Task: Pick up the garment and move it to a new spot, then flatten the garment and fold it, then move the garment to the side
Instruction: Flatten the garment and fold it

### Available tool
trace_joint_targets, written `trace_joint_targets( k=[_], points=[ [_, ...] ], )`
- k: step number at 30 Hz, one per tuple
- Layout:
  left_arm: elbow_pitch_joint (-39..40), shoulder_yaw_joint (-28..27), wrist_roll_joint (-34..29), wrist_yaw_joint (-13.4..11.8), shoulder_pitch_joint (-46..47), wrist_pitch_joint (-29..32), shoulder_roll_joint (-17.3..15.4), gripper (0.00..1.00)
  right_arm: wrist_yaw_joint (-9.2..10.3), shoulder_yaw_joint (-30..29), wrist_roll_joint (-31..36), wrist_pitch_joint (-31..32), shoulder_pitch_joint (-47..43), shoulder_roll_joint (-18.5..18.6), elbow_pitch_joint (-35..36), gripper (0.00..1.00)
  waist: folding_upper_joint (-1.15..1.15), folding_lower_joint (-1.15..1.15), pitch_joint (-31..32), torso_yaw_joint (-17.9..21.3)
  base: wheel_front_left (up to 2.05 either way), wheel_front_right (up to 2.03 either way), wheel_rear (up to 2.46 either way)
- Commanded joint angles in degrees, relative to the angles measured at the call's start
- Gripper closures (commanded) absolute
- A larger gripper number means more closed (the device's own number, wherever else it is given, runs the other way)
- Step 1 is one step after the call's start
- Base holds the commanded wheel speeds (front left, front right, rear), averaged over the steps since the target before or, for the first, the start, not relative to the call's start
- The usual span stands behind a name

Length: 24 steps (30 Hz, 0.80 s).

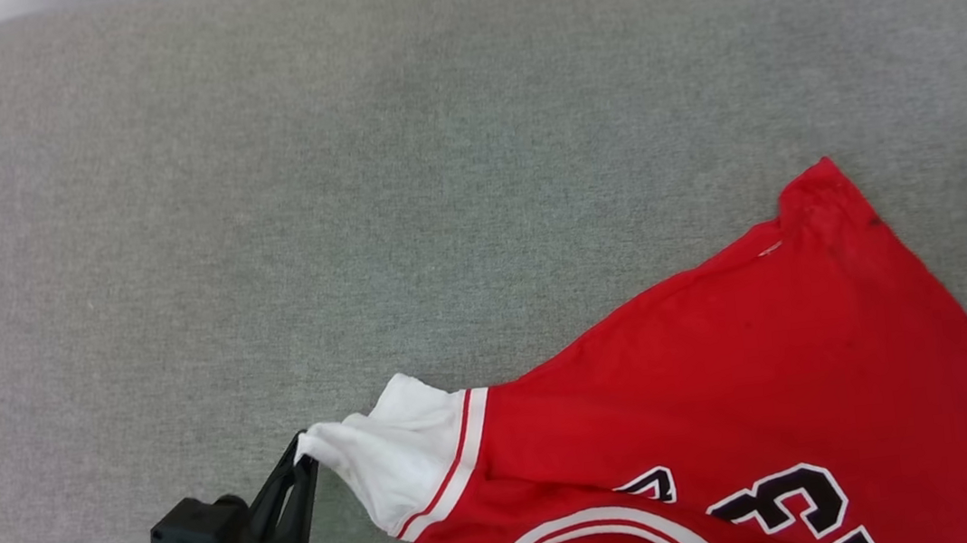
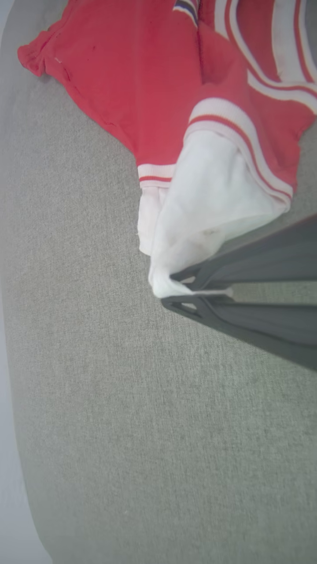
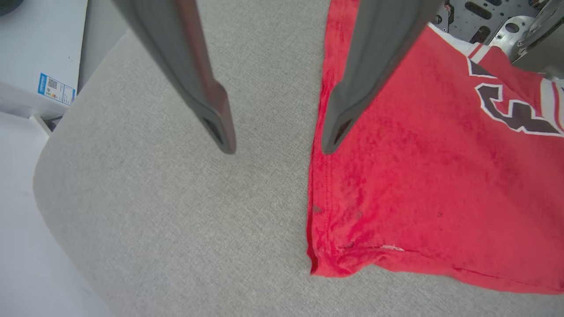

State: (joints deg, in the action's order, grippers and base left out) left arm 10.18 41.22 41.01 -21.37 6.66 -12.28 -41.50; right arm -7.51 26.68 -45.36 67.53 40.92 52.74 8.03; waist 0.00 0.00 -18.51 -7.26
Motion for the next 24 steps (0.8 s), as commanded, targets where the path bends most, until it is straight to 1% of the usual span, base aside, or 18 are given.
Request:
trace_joint_targets(
  k=[1, 5, 11, 16, 19, 20, 21, 24],
  points=[
    [-0.1, 0.1, -0.3, 0.2, 1.0, -0.1, 0.3, 1.00, 0.04, 1.3, 0.6, 0.7, 1.7, -0.8, -1.4, 0.00, 0.00, 0.00, -1.6, -1.0, 0.00, 0.00, 0.00],
    [-0.6, 0.2, -1.0, 1.0, 3.0, -0.3, 1.4, 1.00, 0.04, 6.1, 2.0, 2.0, 8.4, -4.1, -7.6, 0.00, 0.00, 0.00, -4.4, -2.4, 0.00, 0.00, 0.00],
    [-1.2, 0.5, -2.1, 1.5, 5.3, -0.5, 2.3, 1.00, 0.04, 10.9, 3.0, 0.4, 13.4, -8.3, -15.6, 0.00, 0.00, 0.00, -7.5, -3.7, 0.00, 0.00, 0.00],
    [-1.8, 0.7, -2.4, 1.9, 6.6, -0.6, 2.8, 1.00, 0.04, 15.6, 2.0, -2.0, 14.0, -9.7, -19.7, 0.00, 0.00, 0.00, -8.7, -4.3, 0.00, 0.00, 0.00],
    [-1.9, 1.0, -2.5, 2.1, 7.1, -0.5, 3.2, 1.00, 0.03, 19.1, 1.3, -3.4, 12.3, -9.5, -22.0, 0.00, 0.00, 0.00, -8.9, -4.6, 0.00, 0.00, 0.00],
    [-2.1, 1.1, -2.6, 2.1, 7.1, -0.5, 3.3, 1.00, 0.03, 20.5, 1.0, -3.5, 11.8, -9.1, -22.5, 0.51, 0.00, 0.00, -8.9, -4.6, 0.00, 0.00, 0.00],
    [-2.2, 1.1, -2.6, 2.1, 7.2, -0.5, 3.4, 1.00, 0.03, 21.4, 0.8, -4.2, 11.6, -8.7, -22.9, 1.00, 0.00, 0.00, -8.8, -4.6, 0.00, 0.00, 0.00],
    [-2.8, 1.1, -2.2, 2.0, 7.1, -0.5, 3.5, 1.00, 0.04, 21.9, -0.3, -7.7, 12.2, -8.3, -24.0, 1.00, 0.00, 0.00, -7.9, -4.1, 0.00, 0.00, 0.00]
  ],
)
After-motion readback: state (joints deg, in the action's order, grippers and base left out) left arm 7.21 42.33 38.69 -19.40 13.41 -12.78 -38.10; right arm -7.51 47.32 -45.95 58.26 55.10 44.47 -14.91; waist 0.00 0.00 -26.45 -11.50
